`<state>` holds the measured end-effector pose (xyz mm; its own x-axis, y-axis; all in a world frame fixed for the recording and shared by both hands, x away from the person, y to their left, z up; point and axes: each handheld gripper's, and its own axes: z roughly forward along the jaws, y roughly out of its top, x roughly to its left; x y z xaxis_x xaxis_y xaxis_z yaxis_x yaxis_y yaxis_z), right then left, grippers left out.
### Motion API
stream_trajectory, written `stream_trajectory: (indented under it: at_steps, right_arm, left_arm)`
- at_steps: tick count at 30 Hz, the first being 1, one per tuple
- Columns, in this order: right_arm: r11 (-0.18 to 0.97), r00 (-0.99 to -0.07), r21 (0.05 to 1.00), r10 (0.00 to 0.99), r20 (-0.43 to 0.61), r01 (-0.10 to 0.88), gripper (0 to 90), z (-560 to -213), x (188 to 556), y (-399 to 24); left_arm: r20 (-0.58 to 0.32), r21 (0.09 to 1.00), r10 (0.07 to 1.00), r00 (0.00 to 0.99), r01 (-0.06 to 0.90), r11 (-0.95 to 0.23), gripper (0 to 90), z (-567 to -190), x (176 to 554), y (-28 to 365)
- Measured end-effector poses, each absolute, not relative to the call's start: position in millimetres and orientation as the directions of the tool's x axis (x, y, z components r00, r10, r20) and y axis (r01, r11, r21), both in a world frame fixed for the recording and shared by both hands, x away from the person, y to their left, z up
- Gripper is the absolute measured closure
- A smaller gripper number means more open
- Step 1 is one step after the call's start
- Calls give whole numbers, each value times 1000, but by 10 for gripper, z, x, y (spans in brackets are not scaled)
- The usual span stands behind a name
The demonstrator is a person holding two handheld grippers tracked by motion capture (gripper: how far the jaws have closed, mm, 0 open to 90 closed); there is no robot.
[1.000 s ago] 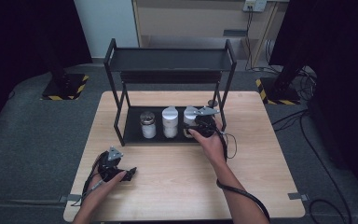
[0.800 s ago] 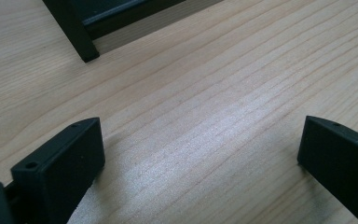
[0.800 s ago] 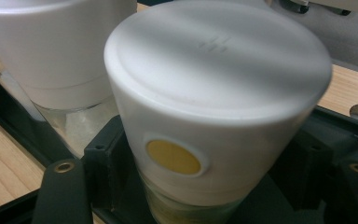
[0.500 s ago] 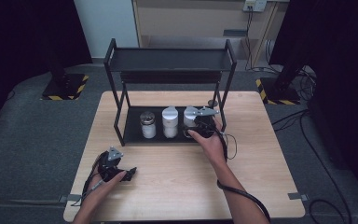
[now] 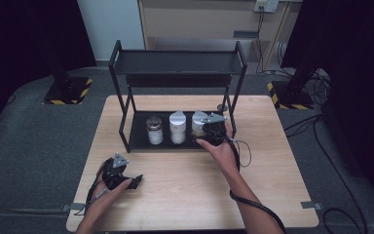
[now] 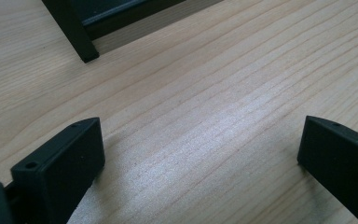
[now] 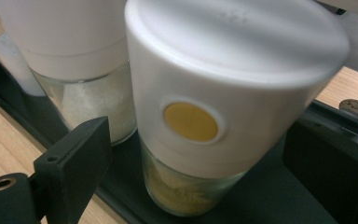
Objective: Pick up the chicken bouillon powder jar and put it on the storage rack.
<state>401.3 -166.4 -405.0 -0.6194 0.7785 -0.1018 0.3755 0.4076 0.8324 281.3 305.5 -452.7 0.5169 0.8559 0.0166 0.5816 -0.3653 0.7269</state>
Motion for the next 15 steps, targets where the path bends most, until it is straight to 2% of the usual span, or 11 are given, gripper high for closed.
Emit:
stream_trajectory:
  at_steps: [15]
  right_arm:
    - [506, -642, 787, 743, -190, 353, 67, -3938, 3895, -1633]
  left_arm:
    - [17, 727, 855, 518, 581, -366, 0, -4527, 2815, 3054]
